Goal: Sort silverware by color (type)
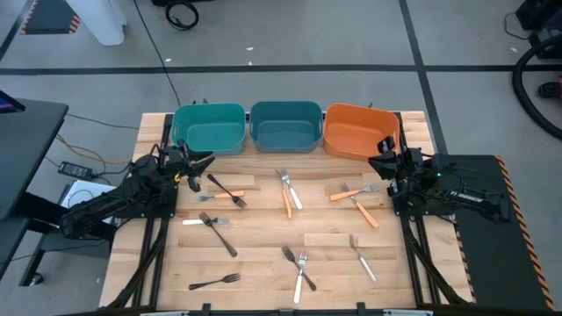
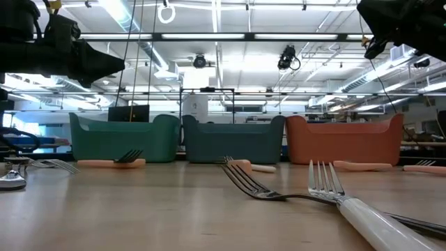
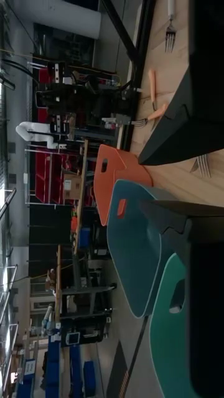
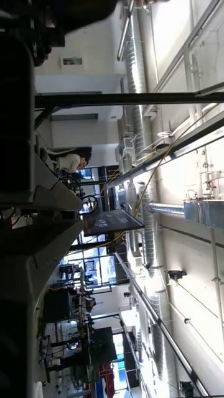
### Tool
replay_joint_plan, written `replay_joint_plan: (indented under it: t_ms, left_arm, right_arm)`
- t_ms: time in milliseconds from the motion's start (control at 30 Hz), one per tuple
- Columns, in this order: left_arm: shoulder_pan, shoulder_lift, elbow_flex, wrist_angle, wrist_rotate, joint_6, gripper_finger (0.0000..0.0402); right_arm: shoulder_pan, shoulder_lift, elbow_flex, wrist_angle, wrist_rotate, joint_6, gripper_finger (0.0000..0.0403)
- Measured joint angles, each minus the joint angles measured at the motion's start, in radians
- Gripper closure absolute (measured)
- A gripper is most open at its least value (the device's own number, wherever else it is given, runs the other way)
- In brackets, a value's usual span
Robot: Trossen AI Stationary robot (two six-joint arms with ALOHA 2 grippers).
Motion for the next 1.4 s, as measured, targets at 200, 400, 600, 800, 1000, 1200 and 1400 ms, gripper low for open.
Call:
replay_joint_plan:
  t_ms: [200,400,600,800,1000,1200,1400]
  left_arm:
    - [0.000,0.000,0.000,0.000,0.000,0.000,0.0292]
    - [0.000,0.000,0.000,0.000,0.000,0.000,0.0292]
    - [0.000,0.000,0.000,0.000,0.000,0.000,0.0292]
    - [0.000,0.000,0.000,0.000,0.000,0.000,0.0292]
    - [0.000,0.000,0.000,0.006,0.000,-0.003,0.0292]
    - [0.000,0.000,0.000,0.006,0.000,-0.115,0.0292]
    - [0.000,0.000,0.000,0.006,0.001,-0.276,0.0292]
  right_arm:
    - [0.000,0.000,0.000,0.000,0.000,0.000,0.0357]
    - [0.000,0.000,0.000,0.000,0.000,0.000,0.0357]
    - [0.000,0.000,0.000,0.000,0.000,0.000,0.0357]
    - [0.000,0.000,0.000,0.000,0.000,0.000,0.0357]
    - [0.000,0.000,0.000,0.009,0.168,-0.036,0.0357]
    - [0.000,0.000,0.000,0.013,0.232,0.273,0.0357]
    - [0.000,0.000,0.000,0.016,0.294,0.281,0.0357]
